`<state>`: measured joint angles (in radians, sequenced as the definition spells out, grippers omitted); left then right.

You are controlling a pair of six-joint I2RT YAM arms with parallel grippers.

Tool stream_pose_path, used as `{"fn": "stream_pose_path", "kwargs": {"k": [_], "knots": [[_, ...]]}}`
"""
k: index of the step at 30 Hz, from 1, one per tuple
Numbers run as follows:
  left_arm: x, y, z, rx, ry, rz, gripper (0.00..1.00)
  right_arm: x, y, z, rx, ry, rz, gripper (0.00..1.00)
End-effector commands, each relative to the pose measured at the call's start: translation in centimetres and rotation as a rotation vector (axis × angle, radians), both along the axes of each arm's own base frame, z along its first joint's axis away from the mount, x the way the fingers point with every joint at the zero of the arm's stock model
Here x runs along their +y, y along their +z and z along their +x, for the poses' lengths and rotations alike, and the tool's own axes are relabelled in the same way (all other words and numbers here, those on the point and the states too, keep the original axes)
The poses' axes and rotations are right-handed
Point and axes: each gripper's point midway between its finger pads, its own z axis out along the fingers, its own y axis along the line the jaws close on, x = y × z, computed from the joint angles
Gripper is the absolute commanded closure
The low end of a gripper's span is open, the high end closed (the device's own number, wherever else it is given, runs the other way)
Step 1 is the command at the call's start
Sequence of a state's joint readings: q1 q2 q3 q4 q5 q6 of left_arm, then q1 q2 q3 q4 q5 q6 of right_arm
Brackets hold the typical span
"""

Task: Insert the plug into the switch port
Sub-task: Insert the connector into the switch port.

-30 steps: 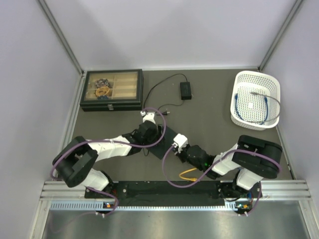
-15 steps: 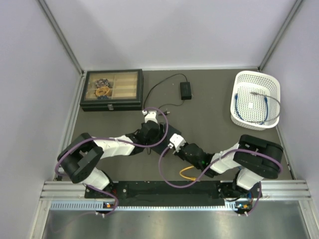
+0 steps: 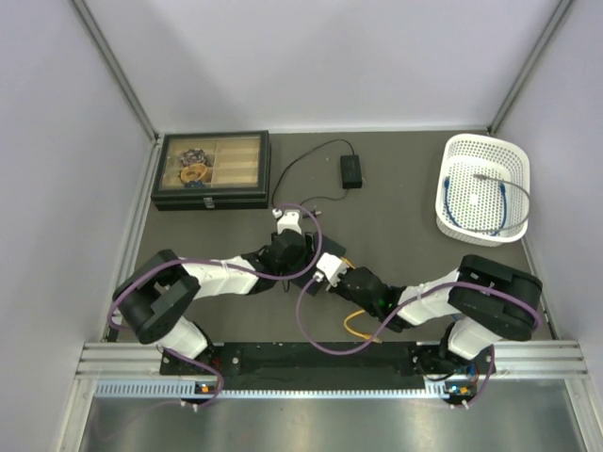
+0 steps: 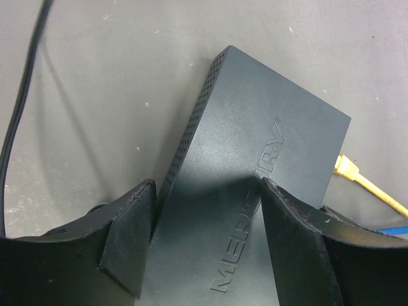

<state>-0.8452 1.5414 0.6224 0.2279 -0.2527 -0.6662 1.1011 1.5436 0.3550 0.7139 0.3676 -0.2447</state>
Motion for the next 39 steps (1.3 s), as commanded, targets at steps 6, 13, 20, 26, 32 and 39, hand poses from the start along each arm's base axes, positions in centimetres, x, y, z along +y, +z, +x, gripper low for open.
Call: {"fn": "stream_pose_path", "kwargs": {"k": [6,13,20,26,32,39], "knots": [[-7.4,-2.1,-13.2,0.365,-0.457,-0.137,0.34,9.7,16.4,0.7,-0.217,0.238,0.485,1.0],[-9.1,-0.9,-14.3,0.365,-0.512,-0.178,0.35,10.6,16.7,1.1,-0.229,0.241,0.511,1.0],[-10.4,-0.7,-16.1,0.402,-0.56,-0.239,0.35,11.3,18.7,1.6,-0.269,0.246,0.575,1.0],[-9.2,-0.8,-14.7,0.358,-0.501,-0.19,0.36,11.2,18.0,1.8,-0.249,0.246,0.565,1.0],[-6.0,-0.2,-9.0,0.222,-0.365,-0.075,0.33,9.3,14.3,1.3,-0.168,0.221,0.501,1.0],[-2.3,0.4,-2.3,0.12,-0.238,0.037,0.29,7.9,9.5,1.1,-0.072,0.191,0.413,0.98]]}}
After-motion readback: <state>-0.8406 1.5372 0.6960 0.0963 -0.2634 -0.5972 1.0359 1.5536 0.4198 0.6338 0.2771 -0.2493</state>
